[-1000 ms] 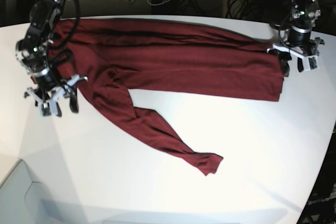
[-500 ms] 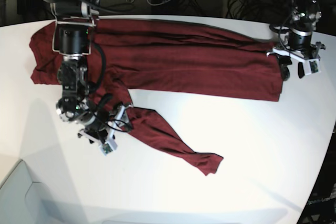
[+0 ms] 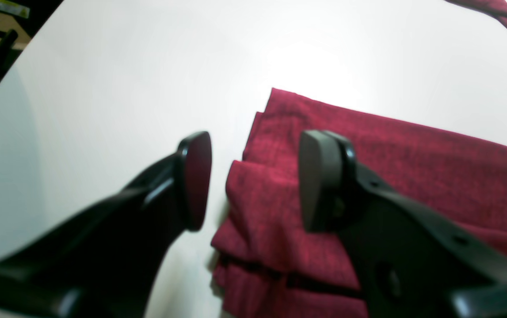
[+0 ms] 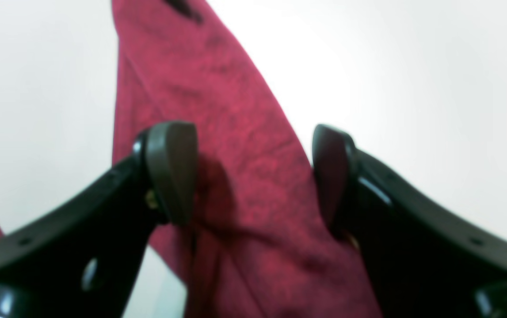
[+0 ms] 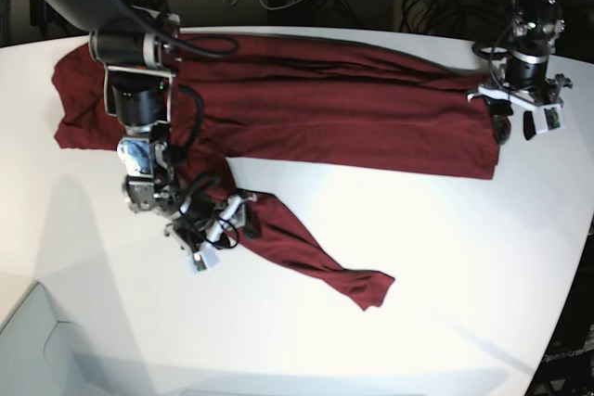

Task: Layout the t-shirt on the table in an organized manner, then fold the t-shirt properly
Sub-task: 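Move the right gripper to the loose sleeve and grasp it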

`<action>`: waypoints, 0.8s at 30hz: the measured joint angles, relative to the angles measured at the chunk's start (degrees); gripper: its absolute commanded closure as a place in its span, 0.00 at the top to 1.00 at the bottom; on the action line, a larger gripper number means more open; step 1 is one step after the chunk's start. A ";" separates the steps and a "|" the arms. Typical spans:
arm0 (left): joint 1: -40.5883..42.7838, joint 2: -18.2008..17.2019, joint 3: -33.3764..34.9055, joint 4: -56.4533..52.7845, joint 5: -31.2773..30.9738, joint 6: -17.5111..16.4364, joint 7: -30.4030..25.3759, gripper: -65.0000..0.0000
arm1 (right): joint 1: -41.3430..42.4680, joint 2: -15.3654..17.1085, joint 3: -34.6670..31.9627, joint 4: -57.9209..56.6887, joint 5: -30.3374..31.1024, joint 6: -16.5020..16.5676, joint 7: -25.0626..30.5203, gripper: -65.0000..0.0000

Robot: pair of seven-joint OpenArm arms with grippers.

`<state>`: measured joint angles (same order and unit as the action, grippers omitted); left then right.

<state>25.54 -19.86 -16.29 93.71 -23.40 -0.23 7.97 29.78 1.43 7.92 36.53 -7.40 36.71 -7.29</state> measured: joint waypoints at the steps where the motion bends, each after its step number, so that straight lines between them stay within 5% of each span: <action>1: 0.00 0.00 0.00 0.00 0.02 0.02 -0.02 0.48 | -0.02 -0.02 -0.07 -0.74 0.20 -0.98 1.27 0.62; 5: 0.02 0.00 0.00 -0.07 0.02 0.00 0.02 0.48 | 0.00 -0.02 -0.07 -1.81 0.17 -1.18 3.28 0.56; 15: 0.00 0.00 0.00 -0.39 0.02 0.00 0.00 0.48 | -0.31 -0.04 -0.07 -1.97 0.17 -2.03 2.89 0.01; 24: -0.11 -0.13 -0.02 -0.22 0.00 0.02 0.15 0.48 | -1.88 -0.44 -0.11 2.47 -1.11 -2.05 0.37 0.00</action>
<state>25.43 -19.99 -16.32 93.49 -23.40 -0.21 8.12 27.90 0.99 7.81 39.00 -8.51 34.65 -6.92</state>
